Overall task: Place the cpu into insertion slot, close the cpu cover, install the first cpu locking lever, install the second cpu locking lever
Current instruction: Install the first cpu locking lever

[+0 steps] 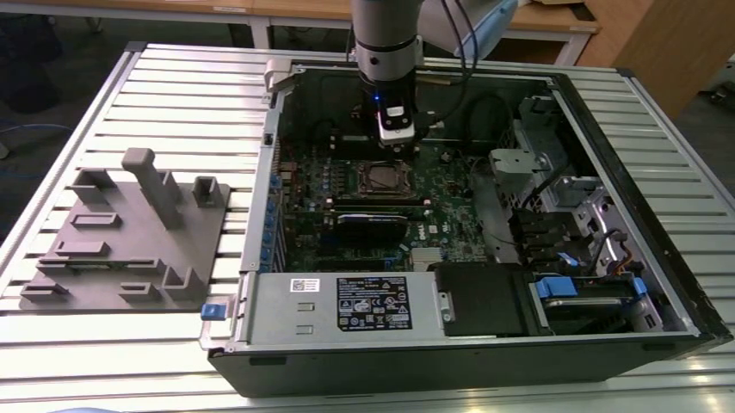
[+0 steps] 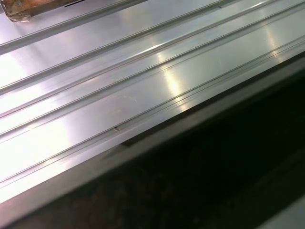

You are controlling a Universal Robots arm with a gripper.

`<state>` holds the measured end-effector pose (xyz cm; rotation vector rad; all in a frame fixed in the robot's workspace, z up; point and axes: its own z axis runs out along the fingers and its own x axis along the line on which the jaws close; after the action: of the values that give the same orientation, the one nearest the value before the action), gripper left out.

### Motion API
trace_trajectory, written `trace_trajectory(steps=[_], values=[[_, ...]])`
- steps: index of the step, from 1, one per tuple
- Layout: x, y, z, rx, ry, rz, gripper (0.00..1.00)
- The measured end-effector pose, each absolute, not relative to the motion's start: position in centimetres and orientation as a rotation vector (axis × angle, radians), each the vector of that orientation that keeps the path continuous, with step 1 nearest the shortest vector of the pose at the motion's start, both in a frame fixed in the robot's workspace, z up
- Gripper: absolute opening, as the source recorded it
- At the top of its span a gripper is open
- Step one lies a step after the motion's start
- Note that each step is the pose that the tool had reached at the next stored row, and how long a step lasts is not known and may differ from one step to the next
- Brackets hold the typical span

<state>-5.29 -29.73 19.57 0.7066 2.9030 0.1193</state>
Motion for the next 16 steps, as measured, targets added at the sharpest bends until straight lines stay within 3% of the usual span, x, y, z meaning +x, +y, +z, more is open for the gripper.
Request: trace_trajectory(steps=[13,16], values=[[-5.35,-29.73,19.57,0.701,2.880,0.135,0.11],[-5.37,-29.73,19.57,0.706,2.883,0.175,0.11]])
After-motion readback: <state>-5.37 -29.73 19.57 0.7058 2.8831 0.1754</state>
